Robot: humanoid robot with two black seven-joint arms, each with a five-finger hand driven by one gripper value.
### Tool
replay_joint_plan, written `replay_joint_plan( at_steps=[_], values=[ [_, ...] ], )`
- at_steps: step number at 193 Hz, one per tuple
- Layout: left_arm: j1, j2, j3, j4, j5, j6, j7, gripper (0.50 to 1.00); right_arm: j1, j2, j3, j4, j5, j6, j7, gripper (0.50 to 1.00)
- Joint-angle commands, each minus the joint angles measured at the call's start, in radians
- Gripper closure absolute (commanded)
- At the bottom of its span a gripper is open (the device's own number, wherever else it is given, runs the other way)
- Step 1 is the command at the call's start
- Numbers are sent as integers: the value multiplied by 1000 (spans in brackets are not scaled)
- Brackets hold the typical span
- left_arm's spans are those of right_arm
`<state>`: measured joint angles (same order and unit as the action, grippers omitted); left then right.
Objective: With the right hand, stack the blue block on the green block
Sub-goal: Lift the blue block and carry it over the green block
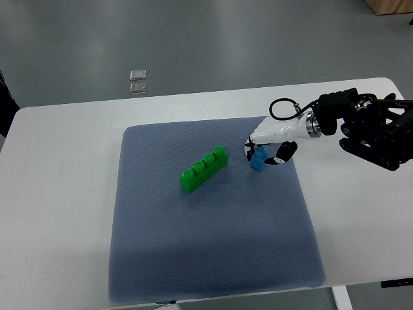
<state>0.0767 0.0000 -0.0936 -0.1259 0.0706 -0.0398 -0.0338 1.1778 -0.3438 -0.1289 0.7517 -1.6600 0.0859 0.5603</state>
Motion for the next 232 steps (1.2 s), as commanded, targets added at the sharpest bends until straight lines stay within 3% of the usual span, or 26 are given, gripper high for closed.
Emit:
replay_joint_plan(
  at_steps=[1, 70, 112, 125, 154, 232],
  values=[
    [0, 0, 0, 0, 0, 0, 0, 500, 3, -3, 6, 0, 2, 2, 3, 901],
    [0, 0, 0, 0, 0, 0, 0, 500, 74, -3, 20, 14, 117, 21, 4, 901],
    [0, 0, 0, 0, 0, 0, 0, 500, 157, 78, 20, 15, 209, 124, -17, 901],
    [0, 0, 0, -1, 0, 0, 0, 500, 178, 101, 20, 15, 241, 140, -59, 901],
    [0, 0, 0, 0, 0, 0, 0, 500, 181, 138, 23, 15, 253, 140, -134, 901],
    [0, 0, 0, 0, 0, 1, 0, 500, 155, 149, 18, 55, 237, 97, -132, 901]
  ],
)
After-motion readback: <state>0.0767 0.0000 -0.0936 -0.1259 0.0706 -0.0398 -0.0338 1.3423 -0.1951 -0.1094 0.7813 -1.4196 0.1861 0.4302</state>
